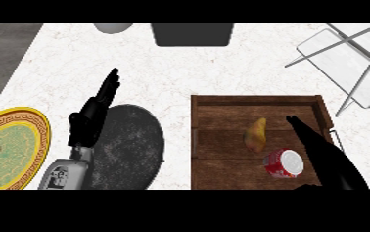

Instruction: Pick the can from the tray and place it in the tiered shelf

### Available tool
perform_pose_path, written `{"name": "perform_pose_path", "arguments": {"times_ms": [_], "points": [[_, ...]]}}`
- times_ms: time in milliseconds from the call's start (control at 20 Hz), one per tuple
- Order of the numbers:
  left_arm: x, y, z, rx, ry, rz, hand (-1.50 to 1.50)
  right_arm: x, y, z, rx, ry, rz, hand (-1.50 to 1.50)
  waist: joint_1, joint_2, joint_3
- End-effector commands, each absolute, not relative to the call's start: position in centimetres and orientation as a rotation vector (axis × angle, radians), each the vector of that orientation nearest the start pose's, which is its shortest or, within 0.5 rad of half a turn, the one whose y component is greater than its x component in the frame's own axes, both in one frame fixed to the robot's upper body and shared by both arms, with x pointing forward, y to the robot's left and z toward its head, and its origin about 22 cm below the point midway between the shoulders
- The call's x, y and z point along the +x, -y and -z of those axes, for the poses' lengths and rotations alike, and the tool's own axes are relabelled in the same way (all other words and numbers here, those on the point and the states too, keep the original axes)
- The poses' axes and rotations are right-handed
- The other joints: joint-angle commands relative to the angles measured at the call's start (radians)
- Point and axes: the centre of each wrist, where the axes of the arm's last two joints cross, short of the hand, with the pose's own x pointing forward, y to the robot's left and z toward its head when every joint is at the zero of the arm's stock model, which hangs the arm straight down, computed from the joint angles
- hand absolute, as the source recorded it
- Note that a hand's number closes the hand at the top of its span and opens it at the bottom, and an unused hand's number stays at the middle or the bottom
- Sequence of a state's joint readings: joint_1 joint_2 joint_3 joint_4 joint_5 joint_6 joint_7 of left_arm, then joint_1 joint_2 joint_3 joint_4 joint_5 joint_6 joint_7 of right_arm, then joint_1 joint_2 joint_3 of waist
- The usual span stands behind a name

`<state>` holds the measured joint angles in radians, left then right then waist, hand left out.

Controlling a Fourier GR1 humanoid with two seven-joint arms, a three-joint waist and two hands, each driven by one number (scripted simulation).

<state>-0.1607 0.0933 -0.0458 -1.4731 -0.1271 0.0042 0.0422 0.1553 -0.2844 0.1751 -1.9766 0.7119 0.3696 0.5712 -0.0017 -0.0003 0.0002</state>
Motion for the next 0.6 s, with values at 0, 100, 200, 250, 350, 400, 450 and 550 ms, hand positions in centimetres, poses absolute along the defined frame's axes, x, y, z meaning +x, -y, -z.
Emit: {"name": "perform_pose_path", "arguments": {"times_ms": [0,100,200,250,350,400,450,550], "points": [[26.2,-21.6,-2.2,0.117,1.561,0.256,0.0,19.1,24.4,-4.6,-0.688,0.985,-0.924,-1.5,0.002,-0.001,0.0],[27.7,-22.8,-3.8,0.107,1.564,0.246,0.0,20.3,23.7,-6.8,-0.674,0.986,-0.93,-1.5,0.002,0.0,0.0],[29.3,-22.4,-1.0,0.115,1.585,0.24,0.0,19.0,23.1,-5.5,-0.686,0.992,-0.927,-1.5,-0.003,0.0,0.0],[29.4,-22.9,-0.2,0.115,1.583,0.249,0.0,19.5,22.6,-5.5,-0.673,0.992,-0.933,-1.5,-0.002,0.001,0.0],[28.8,-21.9,-1.9,0.112,1.574,0.256,0.0,18.7,24.5,-4.3,-0.662,0.973,-0.953,1.5,-0.002,0.0,0.0],[28.4,-23.6,-1.0,0.093,1.596,0.249,0.0,19.9,24.6,-6.8,-0.661,0.975,-0.969,1.5,-0.001,0.0,0.0],[28.1,-22.5,-1.4,0.108,1.557,0.25,0.0,20.0,24.5,-4.8,-0.681,0.927,-1.038,1.5,0.001,0.0,0.0],[28.7,-21.9,-0.7,0.13,1.583,0.264,0.0,18.4,23.0,-3.3,-0.681,0.969,-1.057,1.5,-0.002,0.0,0.0]]}}
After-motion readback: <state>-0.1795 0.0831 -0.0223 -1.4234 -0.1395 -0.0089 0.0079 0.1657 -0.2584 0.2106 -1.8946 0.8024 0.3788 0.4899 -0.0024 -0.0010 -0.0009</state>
